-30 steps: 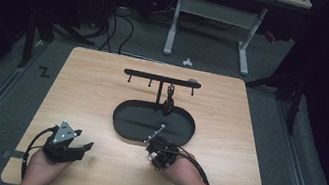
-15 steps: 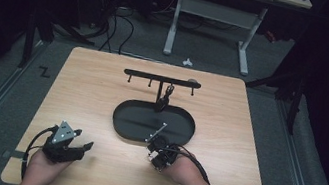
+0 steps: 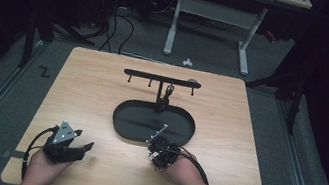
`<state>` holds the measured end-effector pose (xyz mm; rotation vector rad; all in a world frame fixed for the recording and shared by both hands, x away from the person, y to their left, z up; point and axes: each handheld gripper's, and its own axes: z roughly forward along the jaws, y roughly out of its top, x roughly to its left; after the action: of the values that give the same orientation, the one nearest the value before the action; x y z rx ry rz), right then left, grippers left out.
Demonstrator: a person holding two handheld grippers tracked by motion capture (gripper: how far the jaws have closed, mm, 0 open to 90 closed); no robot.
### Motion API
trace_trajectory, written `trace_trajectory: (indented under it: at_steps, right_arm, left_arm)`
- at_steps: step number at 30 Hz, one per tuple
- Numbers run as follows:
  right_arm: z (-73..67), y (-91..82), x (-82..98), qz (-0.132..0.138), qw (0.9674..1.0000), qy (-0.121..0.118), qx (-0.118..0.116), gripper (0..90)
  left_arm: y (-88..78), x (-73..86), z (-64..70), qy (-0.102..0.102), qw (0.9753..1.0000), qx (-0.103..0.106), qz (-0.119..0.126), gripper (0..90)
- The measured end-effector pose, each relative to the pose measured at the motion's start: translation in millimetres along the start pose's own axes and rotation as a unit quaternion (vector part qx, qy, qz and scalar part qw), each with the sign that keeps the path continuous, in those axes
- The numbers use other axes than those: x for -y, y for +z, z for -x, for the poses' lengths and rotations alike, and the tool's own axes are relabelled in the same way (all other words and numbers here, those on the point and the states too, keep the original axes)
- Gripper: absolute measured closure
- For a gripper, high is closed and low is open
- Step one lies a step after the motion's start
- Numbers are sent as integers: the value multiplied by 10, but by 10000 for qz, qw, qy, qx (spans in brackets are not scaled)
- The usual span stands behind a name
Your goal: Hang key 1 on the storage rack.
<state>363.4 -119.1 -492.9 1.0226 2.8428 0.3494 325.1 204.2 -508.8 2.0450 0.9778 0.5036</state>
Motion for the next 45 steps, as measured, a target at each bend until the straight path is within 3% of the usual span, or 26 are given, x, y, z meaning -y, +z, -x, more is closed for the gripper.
trace_trajectory:
  at_steps: [9, 17, 35, 45]
  right_arm:
    - [33, -11, 1, 8, 9999, 20, -127, 823]
    - [113, -374, 15, 460, 9985, 217, -210, 836]
    - [449, -1091, 248, 1052, 9921, 674, 73, 837]
    - [748, -1278, 426, 983, 9886, 1075, 377, 837]
  left_arm:
    - [4, 0, 10, 19, 10000, -13, 9, 373]
    - [5, 2, 10, 40, 10000, -2, 29, 372]
    - [-45, -5, 46, 141, 9996, 7, 243, 373]
    - [-2, -19, 48, 170, 9997, 32, 185, 371]
